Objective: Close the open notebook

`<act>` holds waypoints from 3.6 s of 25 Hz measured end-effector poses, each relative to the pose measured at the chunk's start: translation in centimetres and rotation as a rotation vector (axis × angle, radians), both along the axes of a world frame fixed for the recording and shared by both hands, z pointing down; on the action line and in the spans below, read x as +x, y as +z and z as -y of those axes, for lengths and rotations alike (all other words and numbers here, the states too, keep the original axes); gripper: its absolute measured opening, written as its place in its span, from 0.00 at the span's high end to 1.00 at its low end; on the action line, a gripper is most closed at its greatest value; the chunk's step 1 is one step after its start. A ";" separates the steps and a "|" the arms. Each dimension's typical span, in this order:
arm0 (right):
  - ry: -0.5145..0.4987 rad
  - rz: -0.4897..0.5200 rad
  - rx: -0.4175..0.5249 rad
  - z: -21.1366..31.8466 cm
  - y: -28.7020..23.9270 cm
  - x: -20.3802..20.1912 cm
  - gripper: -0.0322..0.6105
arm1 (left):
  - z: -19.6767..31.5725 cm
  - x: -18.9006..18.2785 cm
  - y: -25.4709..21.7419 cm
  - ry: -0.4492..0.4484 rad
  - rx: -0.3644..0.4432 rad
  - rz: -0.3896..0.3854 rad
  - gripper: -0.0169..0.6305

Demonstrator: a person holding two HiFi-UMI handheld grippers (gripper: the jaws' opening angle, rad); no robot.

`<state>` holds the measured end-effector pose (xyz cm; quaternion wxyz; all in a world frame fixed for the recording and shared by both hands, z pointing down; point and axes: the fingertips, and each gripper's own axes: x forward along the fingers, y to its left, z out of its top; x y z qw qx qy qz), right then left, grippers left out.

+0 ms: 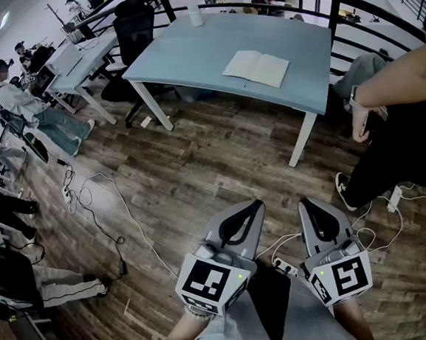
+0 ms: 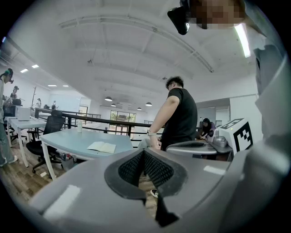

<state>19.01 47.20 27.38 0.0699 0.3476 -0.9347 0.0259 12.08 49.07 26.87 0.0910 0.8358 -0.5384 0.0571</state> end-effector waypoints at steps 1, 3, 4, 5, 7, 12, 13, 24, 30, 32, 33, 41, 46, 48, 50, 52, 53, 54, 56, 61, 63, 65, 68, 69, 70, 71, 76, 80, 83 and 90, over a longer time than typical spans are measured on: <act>0.001 0.000 -0.001 -0.2 0.1 0.1 0.95 | -0.2 -0.1 0.2 -0.009 -0.008 -0.004 0.97; 0.002 -0.001 -0.002 -0.4 0.2 0.1 0.95 | -0.4 -0.1 0.4 -0.019 -0.021 -0.012 0.97; 0.002 -0.002 -0.002 -0.4 0.3 0.0 0.95 | -0.4 -0.1 0.4 -0.018 -0.027 -0.015 0.97; 0.003 -0.003 -0.002 -0.4 0.3 -0.1 0.95 | -0.4 -0.1 0.4 -0.014 -0.028 -0.017 0.97; 0.004 -0.004 -0.002 -0.3 0.2 -0.3 0.95 | -0.1 -0.3 0.3 0.000 -0.016 -0.012 0.97; 0.013 -0.007 -0.006 0.0 0.3 -0.7 0.95 | 0.3 -0.6 0.4 0.020 -0.010 -0.004 0.97; 0.016 -0.008 -0.008 0.0 0.4 -0.8 0.95 | 0.3 -0.6 0.4 0.022 -0.011 -0.005 0.97; 0.070 -0.014 -0.035 2.2 0.9 -2.9 0.95 | 2.3 -3.4 0.7 0.062 -0.019 0.001 0.97; 0.115 -0.029 -0.030 3.4 1.0 -5.3 0.95 | 3.8 -5.7 0.9 0.119 -0.015 0.007 0.97; 0.127 -0.035 -0.012 3.6 0.9 -6.2 0.95 | 4.2 -6.8 1.0 0.127 -0.013 0.012 0.97; 0.132 -0.040 -0.006 3.7 0.9 -6.6 0.95 | 4.4 -7.3 1.0 0.129 -0.011 0.011 0.97; 0.164 -0.034 -0.001 4.4 1.1 -9.9 0.95 | 4.9 -11.4 0.9 0.131 -0.008 0.007 0.97; 0.156 -0.036 0.006 4.4 1.0 -11.4 0.95 | 4.8 -12.7 0.8 0.122 0.002 0.005 0.97; 0.150 -0.042 0.009 4.3 0.9 -11.8 0.95 | 4.7 -13.1 0.8 0.118 0.008 0.005 0.97; 0.146 -0.046 0.014 4.2 0.7 -11.9 0.95 | 4.4 -13.3 0.7 0.110 0.012 -0.002 0.97; 0.143 -0.049 0.020 4.1 0.5 -11.9 0.95 | 4.1 -13.6 0.6 0.089 0.004 -0.022 0.97; 0.142 -0.051 0.023 4.1 0.5 -12.0 0.95 | 4.1 -13.8 0.5 0.081 0.003 -0.027 0.97; 0.141 -0.051 0.026 4.1 0.4 -12.0 0.95 | 4.0 -13.9 0.6 0.079 0.009 -0.022 0.97; 0.144 -0.050 0.028 4.1 0.5 -11.9 0.95 | 4.0 -14.1 0.7 0.082 0.022 -0.007 0.97; 0.150 -0.045 0.018 4.5 0.9 -11.8 0.95 | 4.4 -14.3 0.5 0.075 0.014 -0.005 0.97; 0.149 -0.041 0.018 4.8 1.0 -11.9 0.95 | 4.7 -14.4 0.5 0.070 0.007 0.000 0.97; 0.145 -0.042 0.014 5.3 1.2 -12.1 0.95 | 5.1 -14.6 0.6 0.071 0.015 0.008 0.97; 0.127 -0.046 0.014 6.2 1.2 -12.8 0.95 | 5.9 -15.0 0.7 0.069 0.021 0.013 0.97; 0.120 -0.047 0.018 6.6 1.1 -13.0 0.95 | 6.3 -15.1 0.7 0.066 0.023 0.012 0.97; 0.114 -0.049 0.024 7.0 1.0 -13.2 0.95 | 6.7 -15.2 0.7 0.064 0.025 0.011 0.97; 0.109 -0.052 0.028 7.5 1.0 -13.3 0.95 | 7.2 -15.2 0.8 0.061 0.026 0.008 0.97; 0.082 -0.065 0.027 11.7 0.9 -13.2 0.95 | 11.1 -14.7 0.8 0.037 0.004 -0.004 0.97; 0.042 -0.064 0.011 16.0 0.7 -13.3 0.95 | 15.1 -14.7 0.2 0.009 0.007 0.006 0.97; 0.016 -0.064 0.010 18.3 1.1 -13.7 0.95 | 17.1 -15.2 0.8 -0.019 0.003 0.008 0.97; -0.047 -0.073 0.004 25.8 1.4 -14.3 0.95 | 23.8 -16.0 1.8 -0.089 -0.032 -0.001 0.97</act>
